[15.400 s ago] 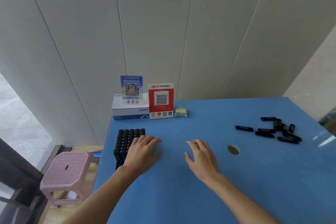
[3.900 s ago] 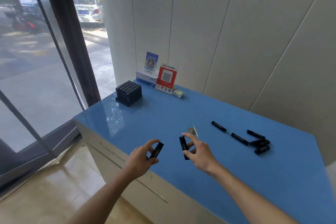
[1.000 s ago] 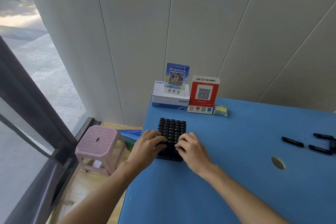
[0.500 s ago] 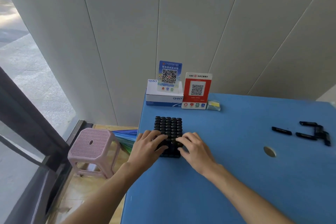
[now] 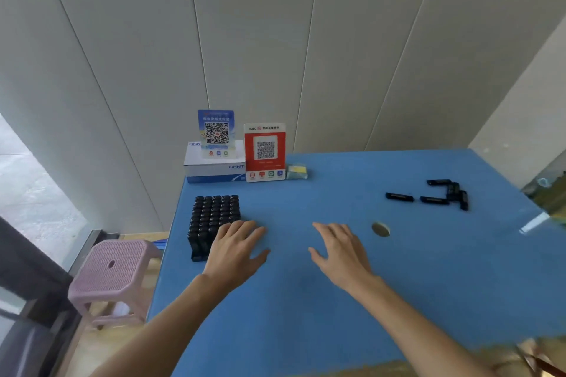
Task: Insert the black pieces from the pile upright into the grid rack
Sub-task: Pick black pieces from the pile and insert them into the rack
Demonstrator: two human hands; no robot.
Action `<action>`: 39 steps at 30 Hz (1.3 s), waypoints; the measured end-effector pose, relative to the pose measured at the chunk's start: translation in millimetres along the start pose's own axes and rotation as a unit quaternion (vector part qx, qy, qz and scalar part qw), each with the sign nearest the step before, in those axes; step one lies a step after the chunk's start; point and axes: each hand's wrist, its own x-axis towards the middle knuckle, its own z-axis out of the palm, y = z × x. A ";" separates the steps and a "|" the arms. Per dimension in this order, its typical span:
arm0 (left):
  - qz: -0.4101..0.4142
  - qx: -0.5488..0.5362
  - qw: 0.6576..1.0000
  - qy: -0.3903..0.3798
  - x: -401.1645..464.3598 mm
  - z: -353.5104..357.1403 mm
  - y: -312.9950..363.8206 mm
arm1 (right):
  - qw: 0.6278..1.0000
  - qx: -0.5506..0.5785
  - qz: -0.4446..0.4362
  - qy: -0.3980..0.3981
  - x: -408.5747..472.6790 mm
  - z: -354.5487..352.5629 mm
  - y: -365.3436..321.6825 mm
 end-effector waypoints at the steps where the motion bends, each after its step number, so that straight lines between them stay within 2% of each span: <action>1: 0.001 -0.001 1.000 -0.002 2.8 2.8 17.0 | 1.000 0.001 0.008 0.001 -8.4 -8.3 15.8; 13: 0.008 -0.011 0.998 -0.062 32.4 72.2 249.0 | 0.993 -0.014 0.113 0.012 -152.1 -101.8 240.5; 19: 0.028 -0.032 0.996 -0.078 61.0 96.2 332.6 | 0.986 0.004 0.165 0.012 -194.2 -128.0 318.9; 25: 0.038 -0.051 0.994 -0.086 97.7 127.9 363.7 | 0.981 0.028 0.191 0.009 -185.7 -129.7 361.7; 31: 0.001 -0.061 0.994 -0.090 141.6 178.4 381.8 | 0.982 0.016 0.190 -0.014 -158.7 -124.4 416.4; 39: -0.059 -0.079 0.992 -0.078 213.9 232.5 394.8 | 0.983 -0.006 0.172 -0.069 -73.9 -125.1 483.0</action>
